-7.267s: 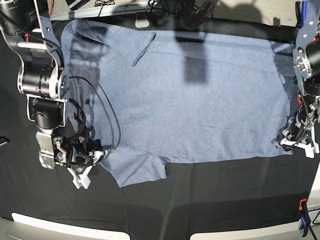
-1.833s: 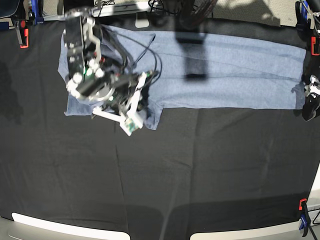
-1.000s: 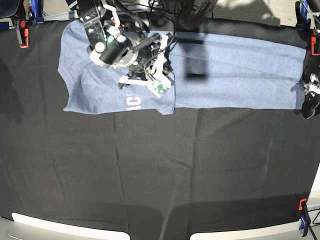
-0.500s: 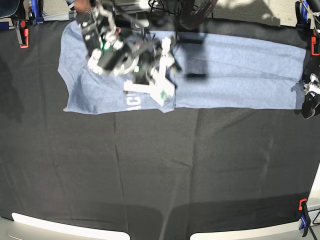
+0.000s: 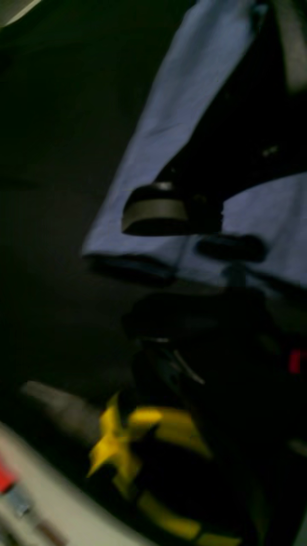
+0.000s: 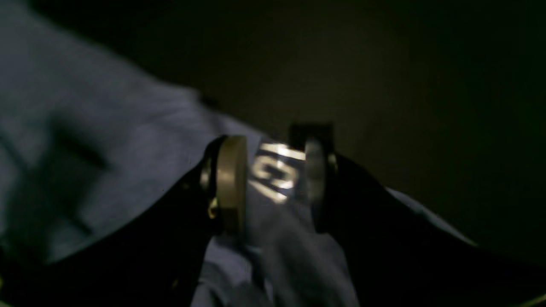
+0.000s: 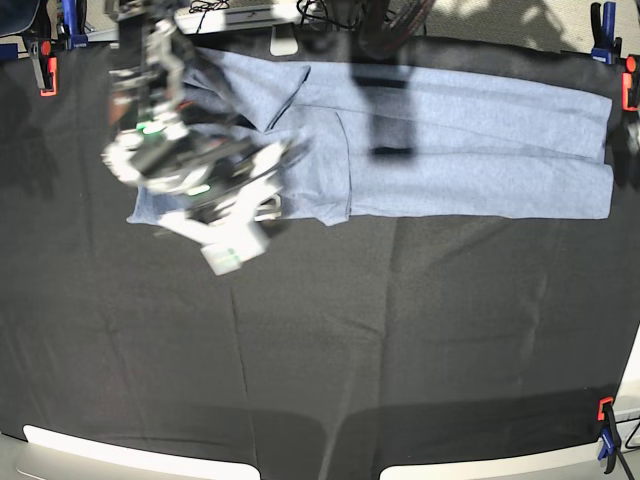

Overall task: Layout the t-shirt on the table in an organized manner, then fold the t-shirt properly
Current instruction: 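Fold the sleeve end inward over the shirt with the right gripper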

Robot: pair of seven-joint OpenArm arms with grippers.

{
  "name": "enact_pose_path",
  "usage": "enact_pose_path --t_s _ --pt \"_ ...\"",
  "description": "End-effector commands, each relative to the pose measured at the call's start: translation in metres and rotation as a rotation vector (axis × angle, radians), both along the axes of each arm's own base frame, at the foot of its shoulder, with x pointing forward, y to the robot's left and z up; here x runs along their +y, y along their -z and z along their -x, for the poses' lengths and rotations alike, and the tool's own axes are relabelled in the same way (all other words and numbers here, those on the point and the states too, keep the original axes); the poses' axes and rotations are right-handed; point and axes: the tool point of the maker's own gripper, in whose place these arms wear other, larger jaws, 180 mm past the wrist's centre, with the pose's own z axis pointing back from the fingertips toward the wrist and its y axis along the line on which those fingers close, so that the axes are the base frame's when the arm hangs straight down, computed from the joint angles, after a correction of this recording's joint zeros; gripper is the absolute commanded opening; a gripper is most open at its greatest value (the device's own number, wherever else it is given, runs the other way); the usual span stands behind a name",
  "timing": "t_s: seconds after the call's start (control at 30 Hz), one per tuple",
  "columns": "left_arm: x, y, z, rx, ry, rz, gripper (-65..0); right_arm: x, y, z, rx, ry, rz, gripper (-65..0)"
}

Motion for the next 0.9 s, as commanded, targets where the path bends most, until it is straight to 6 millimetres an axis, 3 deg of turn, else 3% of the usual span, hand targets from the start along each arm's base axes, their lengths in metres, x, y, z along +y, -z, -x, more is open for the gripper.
enact_pose_path --t_s 0.0,0.2,0.47,0.63,0.87 --pt "0.004 -0.017 -0.007 -0.063 0.000 -0.016 -38.3 -0.002 -0.016 -0.008 -0.054 0.010 -0.042 -42.5" --pt "-0.009 -0.008 -0.009 -0.084 -0.026 0.038 -38.3 -0.025 -0.024 -0.011 -0.066 0.078 -0.093 -42.5" --pt "-0.006 0.020 -0.006 -0.039 -0.075 0.115 -38.3 -0.015 -0.023 -0.005 -0.048 0.019 -0.111 -42.5" --pt "-0.006 0.023 -0.004 -0.026 -0.074 0.121 -38.3 -0.015 -0.024 -0.005 -0.049 0.019 -0.112 -42.5" --pt "-0.025 0.034 -0.007 0.023 -0.011 0.139 -38.3 -0.015 -0.023 -0.005 -0.048 0.019 -0.111 -42.5"
